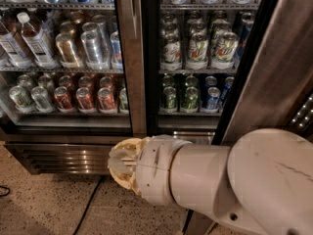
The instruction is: Open right fridge door
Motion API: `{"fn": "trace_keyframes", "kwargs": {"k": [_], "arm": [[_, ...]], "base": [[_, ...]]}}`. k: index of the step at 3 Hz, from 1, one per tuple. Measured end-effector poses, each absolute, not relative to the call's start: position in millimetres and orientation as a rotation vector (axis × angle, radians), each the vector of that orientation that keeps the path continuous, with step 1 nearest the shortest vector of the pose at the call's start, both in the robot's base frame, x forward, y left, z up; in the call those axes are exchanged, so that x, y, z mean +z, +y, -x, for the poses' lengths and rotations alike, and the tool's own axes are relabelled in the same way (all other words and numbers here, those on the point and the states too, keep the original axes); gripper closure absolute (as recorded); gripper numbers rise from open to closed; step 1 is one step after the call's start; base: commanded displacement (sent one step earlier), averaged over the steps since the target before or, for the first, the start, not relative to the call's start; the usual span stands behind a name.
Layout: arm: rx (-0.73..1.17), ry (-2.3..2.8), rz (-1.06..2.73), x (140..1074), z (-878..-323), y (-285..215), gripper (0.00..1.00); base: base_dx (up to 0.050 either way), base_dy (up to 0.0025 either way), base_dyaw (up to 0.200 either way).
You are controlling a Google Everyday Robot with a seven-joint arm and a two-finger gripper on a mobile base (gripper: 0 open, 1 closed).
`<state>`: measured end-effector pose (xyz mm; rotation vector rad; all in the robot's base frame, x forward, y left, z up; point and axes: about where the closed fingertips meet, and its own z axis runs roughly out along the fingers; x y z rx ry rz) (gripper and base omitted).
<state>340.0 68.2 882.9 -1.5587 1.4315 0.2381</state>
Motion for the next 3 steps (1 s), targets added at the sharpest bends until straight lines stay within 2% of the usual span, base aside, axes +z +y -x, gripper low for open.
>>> {"fn": "trace_keyframes", "kwargs": {"k": [1, 2, 3], "arm": [[0.238, 1.431, 1.559, 882.9, -340.0, 68.2, 1.0], [0.238, 1.431, 1.559, 883.0, -340.0, 68.3, 1.0], [0.238, 1.431, 1.559, 883.0, -340.0, 68.3, 0.81]], "base": [[-0.05, 0.00003, 0.0], [0.0, 0.0, 0.0], [0.0, 0.0, 0.0]]}}
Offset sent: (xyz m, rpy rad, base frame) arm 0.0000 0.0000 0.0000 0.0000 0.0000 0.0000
